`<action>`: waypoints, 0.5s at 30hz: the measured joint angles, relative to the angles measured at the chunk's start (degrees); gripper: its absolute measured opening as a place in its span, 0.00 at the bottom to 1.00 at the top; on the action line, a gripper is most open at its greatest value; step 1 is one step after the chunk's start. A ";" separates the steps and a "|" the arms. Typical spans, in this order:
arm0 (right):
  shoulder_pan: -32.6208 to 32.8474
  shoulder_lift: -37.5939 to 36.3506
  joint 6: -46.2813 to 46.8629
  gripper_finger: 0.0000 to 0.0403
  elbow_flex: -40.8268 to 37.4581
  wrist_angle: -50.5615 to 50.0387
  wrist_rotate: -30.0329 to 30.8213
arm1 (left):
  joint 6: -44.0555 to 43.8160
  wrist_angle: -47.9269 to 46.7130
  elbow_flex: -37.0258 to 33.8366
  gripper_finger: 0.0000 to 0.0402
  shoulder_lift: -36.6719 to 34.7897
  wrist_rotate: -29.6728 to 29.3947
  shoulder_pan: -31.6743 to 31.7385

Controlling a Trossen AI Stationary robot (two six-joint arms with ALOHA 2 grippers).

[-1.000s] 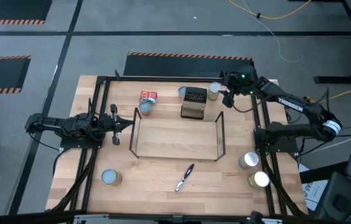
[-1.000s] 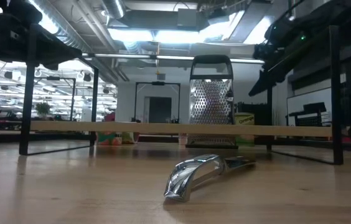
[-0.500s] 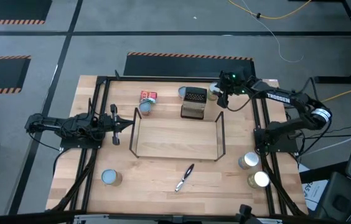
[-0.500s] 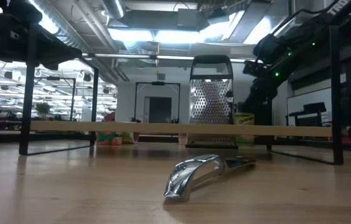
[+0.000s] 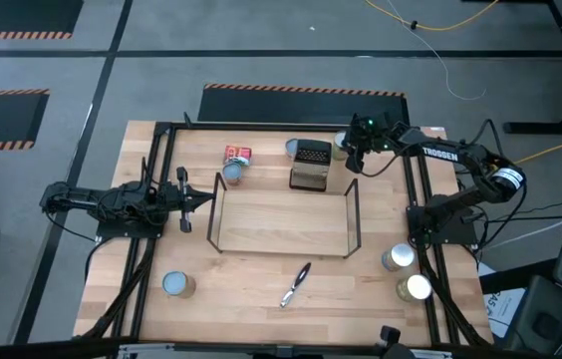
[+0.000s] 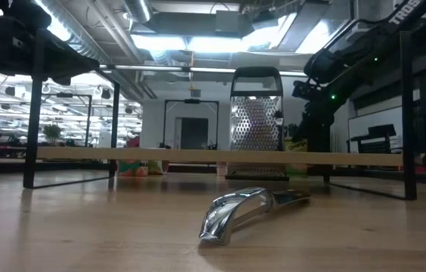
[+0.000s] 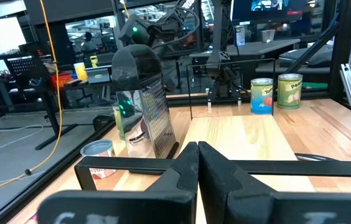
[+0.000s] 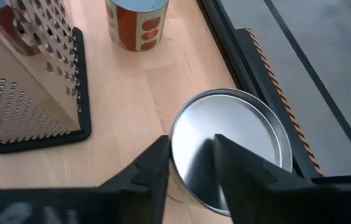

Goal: Pick and place cans onto a shelf
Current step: Put the canned oranges on the shelf

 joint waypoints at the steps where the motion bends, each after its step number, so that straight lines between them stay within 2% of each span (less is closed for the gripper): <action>1: 0.00 -0.01 -0.01 0.25 0.00 -0.04 -0.02 | -0.02 0.00 0.00 0.00 0.02 0.00 0.00; 10: 0.05 -0.01 0.05 0.05 0.00 -0.05 -1.06 | -0.13 0.00 0.00 0.00 0.01 0.00 0.00; 15: 0.00 0.01 0.12 0.02 0.00 -0.15 -1.44 | -0.16 0.00 0.00 0.00 0.02 0.00 0.00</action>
